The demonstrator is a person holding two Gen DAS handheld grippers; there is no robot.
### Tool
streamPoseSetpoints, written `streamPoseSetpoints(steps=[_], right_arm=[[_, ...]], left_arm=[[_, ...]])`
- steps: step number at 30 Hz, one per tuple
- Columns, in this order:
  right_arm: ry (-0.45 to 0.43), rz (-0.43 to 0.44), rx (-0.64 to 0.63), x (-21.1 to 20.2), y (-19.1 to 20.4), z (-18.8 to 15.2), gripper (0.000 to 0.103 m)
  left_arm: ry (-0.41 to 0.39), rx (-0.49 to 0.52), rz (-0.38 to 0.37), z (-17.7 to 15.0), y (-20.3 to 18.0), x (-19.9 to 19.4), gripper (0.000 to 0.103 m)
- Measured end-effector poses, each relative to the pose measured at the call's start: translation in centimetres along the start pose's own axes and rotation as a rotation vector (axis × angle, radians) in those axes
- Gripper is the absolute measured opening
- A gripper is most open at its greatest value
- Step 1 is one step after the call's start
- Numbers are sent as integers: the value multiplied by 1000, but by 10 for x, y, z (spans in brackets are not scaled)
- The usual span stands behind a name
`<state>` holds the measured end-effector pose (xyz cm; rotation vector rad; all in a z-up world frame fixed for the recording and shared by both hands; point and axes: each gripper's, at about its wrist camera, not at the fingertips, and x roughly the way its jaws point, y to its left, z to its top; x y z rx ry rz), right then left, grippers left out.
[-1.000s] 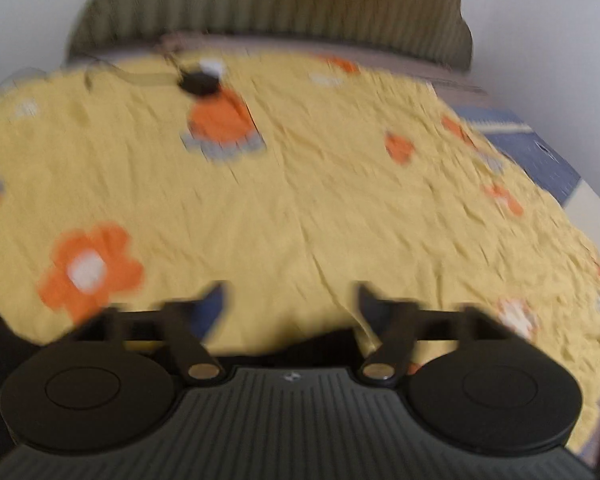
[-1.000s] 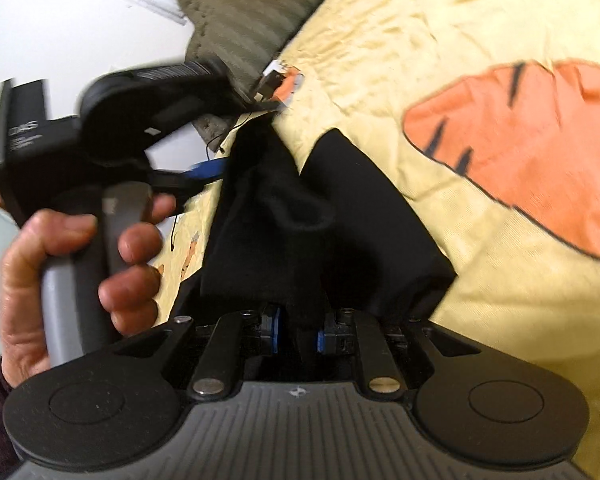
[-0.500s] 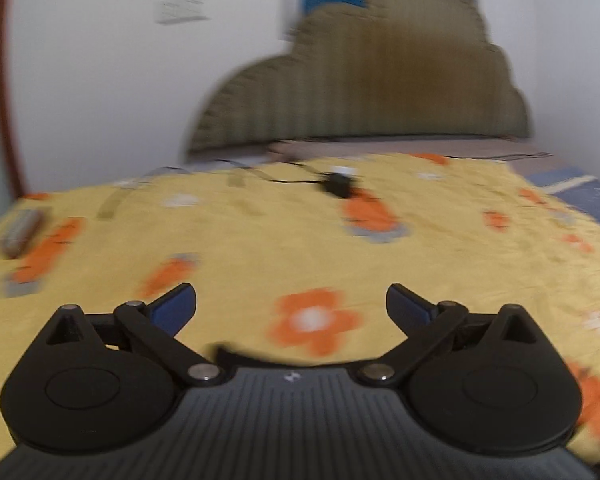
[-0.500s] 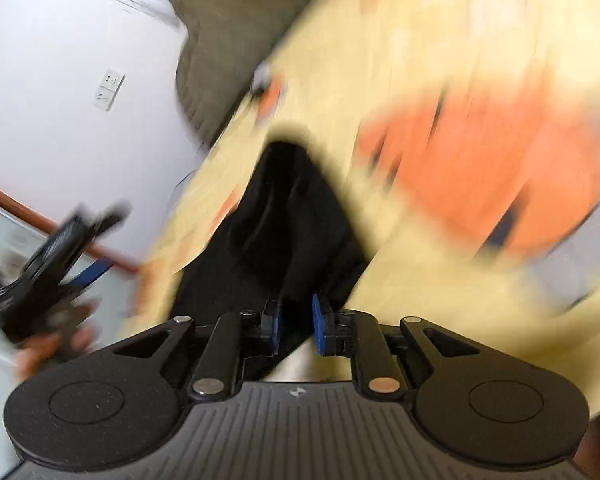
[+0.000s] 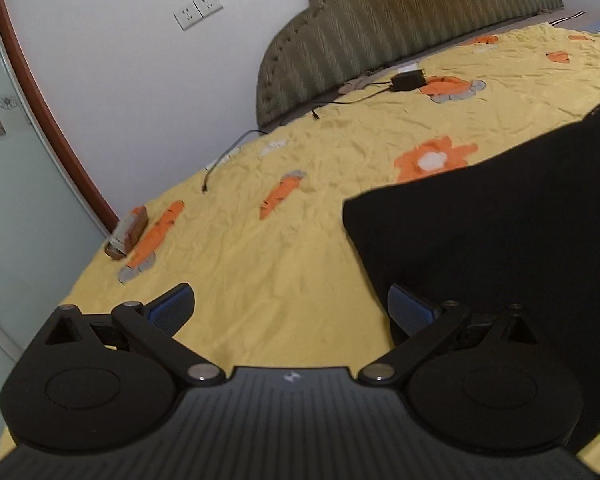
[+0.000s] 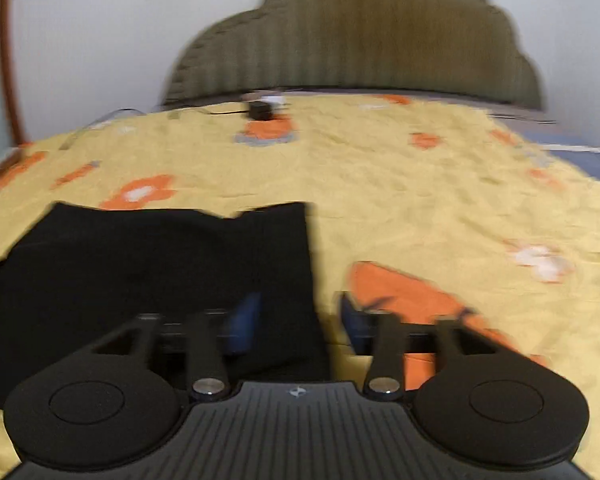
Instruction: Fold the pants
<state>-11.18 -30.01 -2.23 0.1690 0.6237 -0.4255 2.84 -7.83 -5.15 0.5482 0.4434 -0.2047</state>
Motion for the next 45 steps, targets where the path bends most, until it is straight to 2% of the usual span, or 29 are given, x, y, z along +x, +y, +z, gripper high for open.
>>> streamPoseSetpoints(steps=[1,3,5,7,9,10,11,13,14,15,17,21,22,24,26,28,31,33,34,37,39,41,43,45], right_arm=[[-5,-13,36,-6,-4,4,56],[-75,21,99,-20,-10,14,56],[-124,40,50,-19,4,30,56],[-79,79,-6,2,18,43,55],[12,67,-5,36,22,47,56],[52,54,-28,51,25,45,56],[81,66,-46,65,27,43,61],[83,73,-26,72,21,39,73],[91,74,-11,66,16,39,73],[94,88,21,61,11,40,73],[39,99,54,33,7,37,73],[-28,118,-28,-3,20,21,74],[-2,120,-56,0,26,17,74],[61,101,-90,14,31,4,78],[54,105,-21,16,25,0,80],[41,98,-5,3,22,2,80],[-11,84,-5,-21,15,-8,81],[54,53,-14,-15,12,-20,81],[71,72,6,-11,8,-24,81],[35,121,120,-30,-8,-22,81],[-13,66,79,-45,-10,-22,81],[-2,-4,30,-49,-11,-26,82],[14,-74,70,-52,-21,-34,82],[28,-51,151,-56,-33,-41,82]], left_arm=[[-14,-7,-1,1,2,-3,103],[-71,-10,-4,10,3,-10,103],[-120,-11,-9,28,1,-12,103],[-124,-13,-38,44,-4,0,103],[-87,-5,-65,53,-11,27,103],[-28,22,-52,54,-17,44,103],[25,37,-29,52,-20,61,103],[56,13,-60,43,-19,80,103],[54,-2,-71,39,-16,82,103],[44,-20,-66,37,-12,77,103],[16,-31,-59,36,-4,64,103],[22,-87,-109,27,10,29,103],[26,-98,-119,23,10,24,103],[85,-97,-128,18,4,24,103],[82,-103,-113,11,1,20,103],[76,-94,-85,8,4,6,103],[53,-82,-101,-2,8,-15,103],[51,-48,-96,-11,1,-15,103],[45,-55,-93,-13,1,-17,103],[29,-94,-112,-10,13,-31,103],[38,-120,-119,-8,20,-40,103],[51,-134,-142,-4,22,-48,103],[34,-114,-149,-1,18,-59,103],[3,-73,-168,2,10,-71,103]])
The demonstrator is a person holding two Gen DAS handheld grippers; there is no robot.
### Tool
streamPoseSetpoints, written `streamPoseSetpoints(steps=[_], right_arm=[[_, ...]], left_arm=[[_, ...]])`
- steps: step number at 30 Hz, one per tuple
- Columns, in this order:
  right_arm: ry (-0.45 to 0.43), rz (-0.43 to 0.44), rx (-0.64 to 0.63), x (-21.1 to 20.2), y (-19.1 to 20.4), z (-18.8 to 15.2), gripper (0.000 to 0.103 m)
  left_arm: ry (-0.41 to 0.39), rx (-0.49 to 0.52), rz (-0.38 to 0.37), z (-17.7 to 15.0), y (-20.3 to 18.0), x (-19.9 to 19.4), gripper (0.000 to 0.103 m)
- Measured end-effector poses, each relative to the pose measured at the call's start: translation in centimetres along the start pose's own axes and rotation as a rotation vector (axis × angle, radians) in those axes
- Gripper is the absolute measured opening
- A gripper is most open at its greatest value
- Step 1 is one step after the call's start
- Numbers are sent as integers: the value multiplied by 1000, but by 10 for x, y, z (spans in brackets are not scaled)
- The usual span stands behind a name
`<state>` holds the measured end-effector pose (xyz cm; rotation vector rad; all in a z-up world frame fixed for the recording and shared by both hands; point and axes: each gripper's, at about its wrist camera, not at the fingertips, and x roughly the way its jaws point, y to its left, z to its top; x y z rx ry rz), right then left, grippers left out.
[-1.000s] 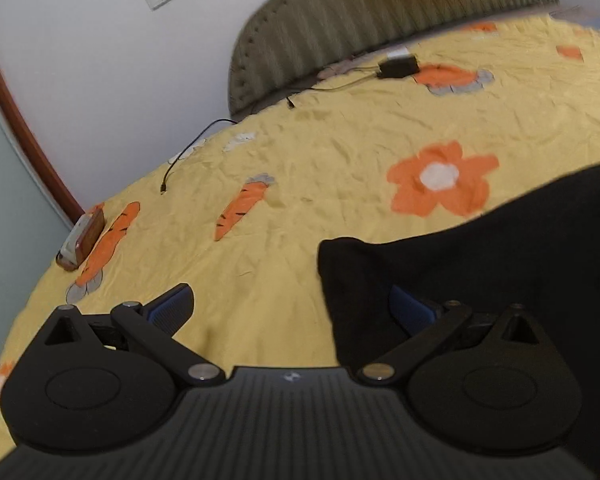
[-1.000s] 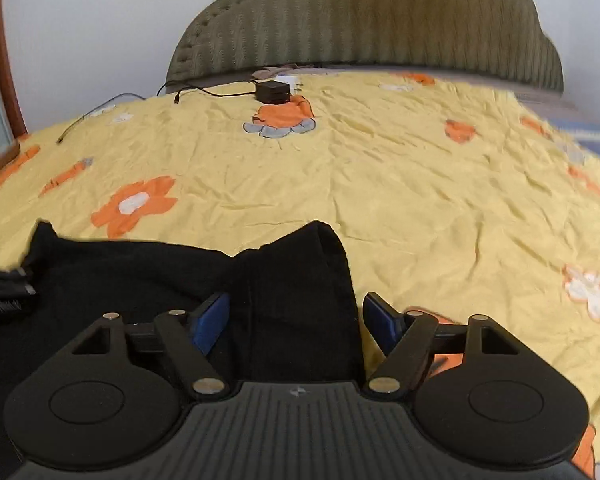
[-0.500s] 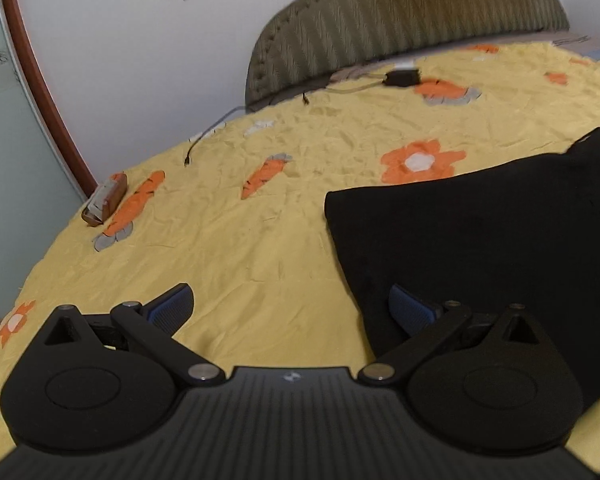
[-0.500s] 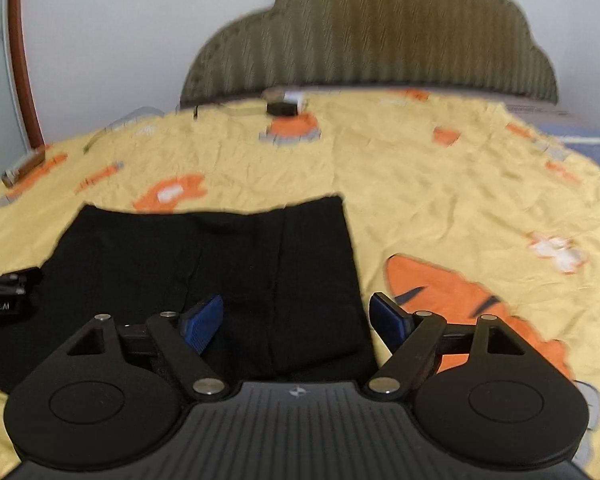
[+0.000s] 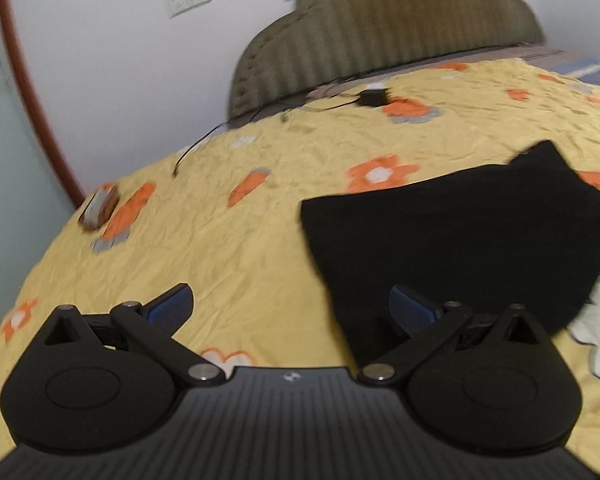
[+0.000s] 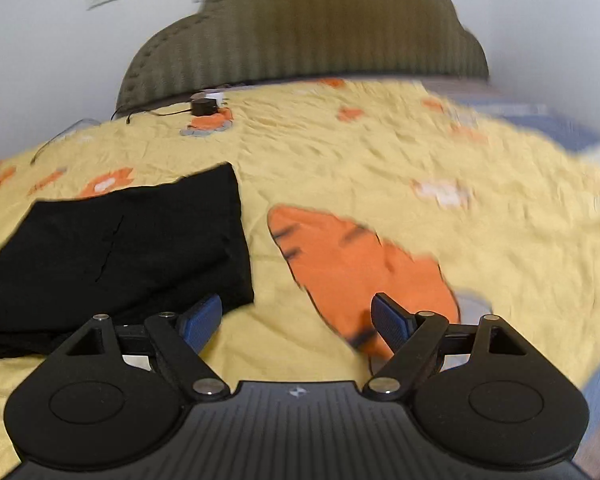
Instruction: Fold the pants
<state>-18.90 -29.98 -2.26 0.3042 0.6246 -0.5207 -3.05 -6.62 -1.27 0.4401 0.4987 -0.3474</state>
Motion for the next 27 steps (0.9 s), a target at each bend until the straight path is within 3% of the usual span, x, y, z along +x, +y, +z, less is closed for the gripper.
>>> streamPoseSetpoints(steps=[2,5,7,9,10,12,17,20,27], right_arm=[[-3,17,22,-2,-5,1,82],[-86,-7,-25,-5,4,16,82],[-112,29,25,-2,5,29,82],[-40,34,0,15,11,37,82],[12,-10,-55,27,18,35,82],[5,-54,-67,25,21,23,82],[-50,54,-31,-19,29,0,82],[-54,80,-75,-30,52,-1,82],[-51,142,-124,-36,89,2,83]], left_arm=[[-34,43,-18,1,-12,-10,103],[-44,78,-54,1,-24,-19,103],[-50,83,-59,0,-27,-23,103],[-48,60,-67,0,-26,-24,103],[-34,44,-80,1,-23,-23,103],[-14,10,-114,1,-17,-21,103],[30,-32,-111,4,-11,-15,103],[38,-54,-70,7,-13,-13,103],[49,-94,-78,9,-7,-18,103]])
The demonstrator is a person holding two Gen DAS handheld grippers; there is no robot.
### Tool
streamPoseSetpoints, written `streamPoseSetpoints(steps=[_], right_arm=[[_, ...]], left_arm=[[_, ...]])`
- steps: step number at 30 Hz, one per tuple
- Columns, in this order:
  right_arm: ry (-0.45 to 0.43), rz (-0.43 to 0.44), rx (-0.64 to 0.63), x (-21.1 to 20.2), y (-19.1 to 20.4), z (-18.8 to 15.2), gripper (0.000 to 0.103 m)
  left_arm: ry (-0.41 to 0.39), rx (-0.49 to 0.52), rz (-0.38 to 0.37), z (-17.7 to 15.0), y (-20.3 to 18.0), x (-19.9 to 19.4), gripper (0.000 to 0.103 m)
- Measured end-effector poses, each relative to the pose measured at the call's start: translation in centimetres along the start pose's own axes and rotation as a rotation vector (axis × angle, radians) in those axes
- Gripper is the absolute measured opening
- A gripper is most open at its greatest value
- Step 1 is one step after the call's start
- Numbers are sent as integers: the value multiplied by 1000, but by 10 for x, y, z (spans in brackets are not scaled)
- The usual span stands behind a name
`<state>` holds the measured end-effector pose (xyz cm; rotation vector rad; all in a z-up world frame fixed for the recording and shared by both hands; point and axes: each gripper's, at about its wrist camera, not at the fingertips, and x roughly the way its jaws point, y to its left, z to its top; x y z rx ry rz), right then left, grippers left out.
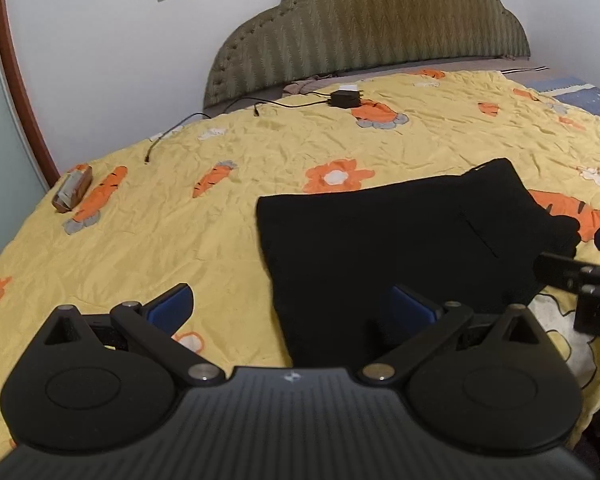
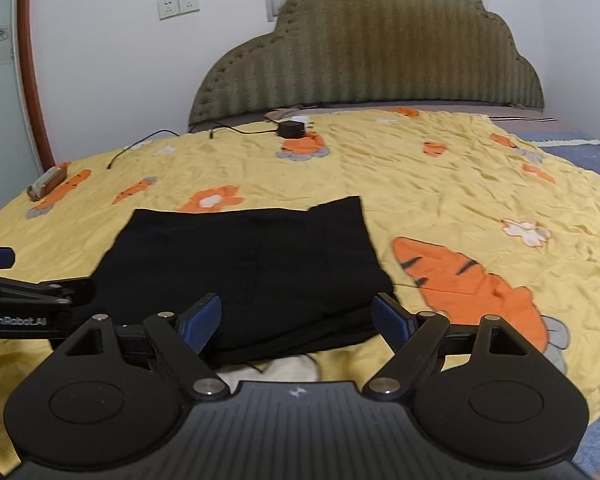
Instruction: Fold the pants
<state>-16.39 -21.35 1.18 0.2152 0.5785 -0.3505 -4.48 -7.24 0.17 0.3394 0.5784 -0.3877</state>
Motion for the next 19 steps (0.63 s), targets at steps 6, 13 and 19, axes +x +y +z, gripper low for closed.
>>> streamPoseSetpoints(steps=[6,13,19], right_arm=[[13,10,-10,2,9,0,83],[12,2,-9,3,10,-2,83],[23,1,2,4,9,-3,83]], left_arm=[[40,-51,-18,1,11,3,103],[62,-128,-31,1,26,6,103],[59,-98,84,-4,28,9,103]])
